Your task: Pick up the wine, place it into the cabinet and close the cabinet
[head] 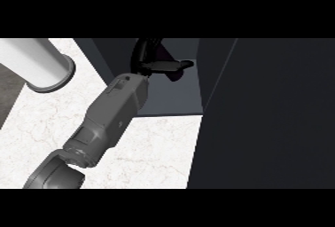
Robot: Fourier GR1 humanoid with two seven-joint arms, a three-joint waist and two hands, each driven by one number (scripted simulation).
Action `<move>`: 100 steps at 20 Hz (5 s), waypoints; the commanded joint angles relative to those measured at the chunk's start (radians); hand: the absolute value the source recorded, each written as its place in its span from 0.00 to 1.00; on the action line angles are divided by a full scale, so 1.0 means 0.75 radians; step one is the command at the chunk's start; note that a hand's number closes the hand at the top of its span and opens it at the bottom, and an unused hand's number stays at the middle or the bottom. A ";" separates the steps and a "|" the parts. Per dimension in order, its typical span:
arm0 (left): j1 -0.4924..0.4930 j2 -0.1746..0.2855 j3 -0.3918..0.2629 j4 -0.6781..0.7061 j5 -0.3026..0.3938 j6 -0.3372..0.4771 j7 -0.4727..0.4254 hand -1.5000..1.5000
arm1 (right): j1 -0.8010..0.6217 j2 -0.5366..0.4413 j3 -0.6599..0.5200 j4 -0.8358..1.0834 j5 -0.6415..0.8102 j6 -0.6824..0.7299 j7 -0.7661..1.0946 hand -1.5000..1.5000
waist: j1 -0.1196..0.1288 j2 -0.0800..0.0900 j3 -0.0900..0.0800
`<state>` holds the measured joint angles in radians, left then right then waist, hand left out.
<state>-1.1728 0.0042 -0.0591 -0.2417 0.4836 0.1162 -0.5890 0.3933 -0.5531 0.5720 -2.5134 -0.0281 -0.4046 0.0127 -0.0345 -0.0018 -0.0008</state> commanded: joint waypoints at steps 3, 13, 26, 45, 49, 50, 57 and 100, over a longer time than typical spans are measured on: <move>0.105 -0.005 -0.060 -0.145 0.066 -0.083 0.038 0.00 | 0.111 -0.041 -0.010 -0.294 -0.022 -0.010 0.101 0.00 | 0.006 -0.013 0.000; 0.473 -0.006 -0.307 -0.605 0.215 -0.073 0.140 0.00 | 0.129 -0.056 -0.021 -0.209 -0.051 0.014 0.030 0.00 | 0.046 -0.026 0.002; 1.036 0.064 -0.473 -1.221 0.140 0.021 0.216 0.00 | 0.186 -0.111 -0.071 -0.336 -0.054 -0.003 0.073 0.00 | 0.049 -0.016 0.001; 1.571 0.330 -0.422 -1.722 0.164 -0.120 0.154 0.00 | 0.098 -0.301 0.073 -0.247 -0.106 0.305 0.062 0.00 | 0.051 -0.004 0.000; 1.582 0.464 -0.300 -1.804 0.251 -0.173 0.244 0.00 | 0.054 -0.333 0.134 -0.274 -0.093 0.394 0.057 1.00 | 0.058 -0.004 0.000; 1.646 0.478 -0.286 -1.751 0.236 -0.231 0.155 0.00 | 0.076 -0.339 0.175 -0.267 -0.072 0.412 0.027 1.00 | 0.051 -0.005 -0.001; 1.690 0.587 -0.150 -1.817 0.340 -0.328 0.211 0.00 | 0.001 -0.245 0.276 -0.256 0.004 0.372 0.100 1.00 | 0.052 -0.004 -0.001; 1.662 0.811 0.179 -1.651 0.562 -0.658 0.339 0.00 | -1.793 0.735 0.025 1.016 -0.254 0.054 0.758 1.00 | 0.093 0.005 -0.001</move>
<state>0.0728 0.5938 0.0423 -1.4643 0.8781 -0.3671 -0.3612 -0.7964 -0.0324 0.6538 -1.9250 -0.1464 -0.3358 0.6132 0.0417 0.0015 -0.0032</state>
